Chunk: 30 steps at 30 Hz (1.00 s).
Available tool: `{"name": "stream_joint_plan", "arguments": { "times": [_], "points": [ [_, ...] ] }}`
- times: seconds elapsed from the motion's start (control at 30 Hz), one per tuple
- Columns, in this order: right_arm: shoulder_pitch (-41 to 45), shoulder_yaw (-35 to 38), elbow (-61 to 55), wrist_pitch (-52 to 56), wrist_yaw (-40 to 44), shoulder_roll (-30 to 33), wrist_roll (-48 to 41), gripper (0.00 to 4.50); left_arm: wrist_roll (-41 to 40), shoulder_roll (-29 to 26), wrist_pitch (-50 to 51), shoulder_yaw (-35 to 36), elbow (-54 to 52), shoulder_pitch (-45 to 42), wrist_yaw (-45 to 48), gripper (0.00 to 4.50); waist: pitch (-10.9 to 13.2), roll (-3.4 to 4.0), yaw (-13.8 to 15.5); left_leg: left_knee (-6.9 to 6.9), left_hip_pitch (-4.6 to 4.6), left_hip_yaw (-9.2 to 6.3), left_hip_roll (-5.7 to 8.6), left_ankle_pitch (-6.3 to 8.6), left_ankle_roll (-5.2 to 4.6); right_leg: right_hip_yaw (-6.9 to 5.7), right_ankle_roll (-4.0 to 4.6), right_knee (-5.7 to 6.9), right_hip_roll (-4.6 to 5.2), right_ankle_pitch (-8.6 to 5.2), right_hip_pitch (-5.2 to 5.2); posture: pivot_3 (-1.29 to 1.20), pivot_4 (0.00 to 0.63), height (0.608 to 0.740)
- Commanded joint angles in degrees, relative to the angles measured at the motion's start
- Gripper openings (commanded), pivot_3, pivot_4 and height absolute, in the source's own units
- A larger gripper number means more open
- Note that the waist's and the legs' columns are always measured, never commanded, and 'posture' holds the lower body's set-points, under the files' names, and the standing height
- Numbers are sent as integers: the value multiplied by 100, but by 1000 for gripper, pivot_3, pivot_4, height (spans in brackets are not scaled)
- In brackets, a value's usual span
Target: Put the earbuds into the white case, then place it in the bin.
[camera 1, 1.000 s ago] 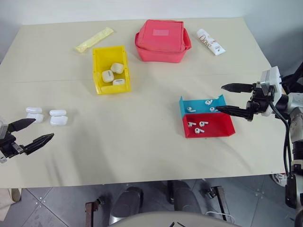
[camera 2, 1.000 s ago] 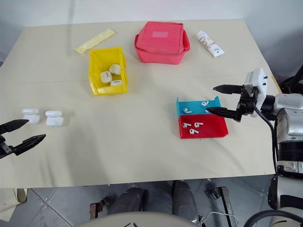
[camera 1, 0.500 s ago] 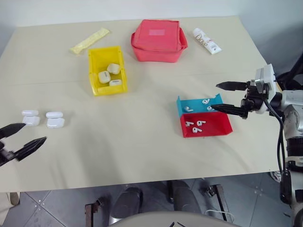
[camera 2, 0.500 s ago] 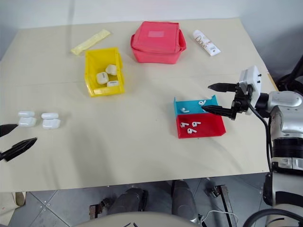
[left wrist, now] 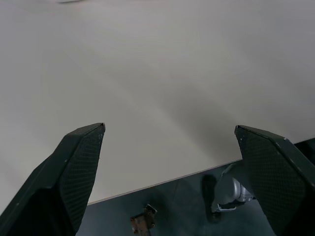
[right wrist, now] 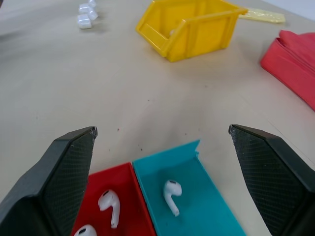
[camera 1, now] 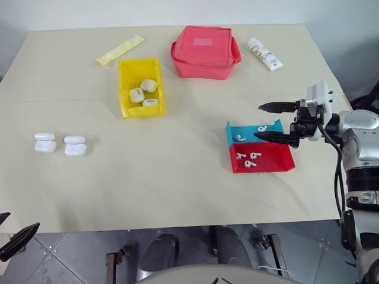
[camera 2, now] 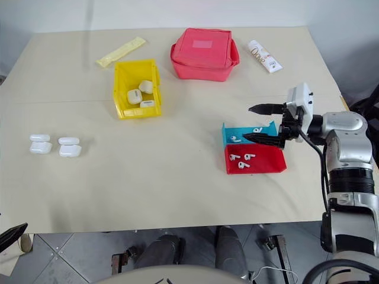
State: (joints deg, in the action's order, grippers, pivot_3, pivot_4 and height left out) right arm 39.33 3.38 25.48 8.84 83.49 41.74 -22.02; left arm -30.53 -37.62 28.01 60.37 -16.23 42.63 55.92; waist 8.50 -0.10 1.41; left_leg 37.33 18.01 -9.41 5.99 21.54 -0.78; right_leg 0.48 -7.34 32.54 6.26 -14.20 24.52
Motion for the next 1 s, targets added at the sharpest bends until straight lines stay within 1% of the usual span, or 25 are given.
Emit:
{"name": "stream_joint_plan", "arguments": {
  "times": [0.03, 0.1, 0.17, 0.27, 0.3, 0.43, 0.63, 0.77, 0.87, 1.0],
  "points": [
    [210, 6, 46, -91, 120, -49, -31, 4500, -19, -258, 41, 95, -511, -364, -477, 4488, 0, -1, 10, 0, 0, -2, 0, 0, 0, -1, -1, 0, 0, 1, 0, 0, 150, 740],
    [238, -21, 90, -148, 118, -82, -13, 4500, -25, -546, 606, -107, -680, -794, -1009, 4488, 0, -2, 20, 0, 1, -7, -3, -1, 5, -5, -1, 3, -2, 1, 1, 0, 150, 740],
    [239, -30, 98, -176, 102, -115, -5, 4500, 39, -894, 1420, -384, -795, -1166, -1536, 4488, -2, -5, 11, 0, -1, -11, -2, -3, 8, -7, 1, 11, -4, 1, 2, 0, 150, 740],
    [169, -29, 34, -189, 109, -135, -17, 4500, 66, -1365, 2297, -868, -941, -1647, -1962, 4488, -3, -5, -11, -2, -5, -9, 1, -4, 8, -1, 0, 42, -13, 2, 3, 0, 150, 740],
    [121, -22, -16, -186, 113, -136, -30, 4500, 50, -1555, 2695, -1087, -934, -1865, -2115, 4488, -1, -2, -22, -5, -5, -8, 0, -4, 8, 1, 1, 40, -37, 2, 4, 0, 150, 740],
    [-121, 16, -281, -132, 189, -121, -133, 4500, 140, -2173, 3966, -2094, -617, -2938, -2657, 4488, -2, -3, -28, -11, -12, -1, -18, 2, 17, 6, 4, 38, -61, 0, 6, 0, 150, 740],
    [-414, 21, -846, 88, 438, -79, -429, 4500, 127, -2358, 5525, -3147, -72, -4825, -3153, 4488, -1, 0, -46, -10, -22, 5, -40, 5, 33, 7, 11, 44, -73, 3, 6, 0, 150, 740],
    [-435, -19, -992, 79, 442, -122, -476, 4500, 332, -2257, 6214, -3723, 522, -6044, -3486, 4488, -4, -7, -54, -11, -29, 7, -48, 6, 40, 4, 14, 47, -77, 2, 5, 0, 150, 740],
    [-453, -14, -1035, 69, 379, -165, -494, 4500, 455, -2217, 6441, -4103, 914, -6589, -3648, 4488, -5, -8, -62, -10, -32, 11, -48, 6, 42, 4, 14, 49, -80, 2, 5, 0, 150, 740],
    [-554, -2, -1096, 54, 348, -177, -507, 4500, 445, -2285, 6449, -4427, 1262, -6889, -3653, 4488, -6, -10, -84, -10, -36, 23, -52, 6, 42, 3, 14, 52, -78, 2, 7, 0, 150, 740]
  ]
}}
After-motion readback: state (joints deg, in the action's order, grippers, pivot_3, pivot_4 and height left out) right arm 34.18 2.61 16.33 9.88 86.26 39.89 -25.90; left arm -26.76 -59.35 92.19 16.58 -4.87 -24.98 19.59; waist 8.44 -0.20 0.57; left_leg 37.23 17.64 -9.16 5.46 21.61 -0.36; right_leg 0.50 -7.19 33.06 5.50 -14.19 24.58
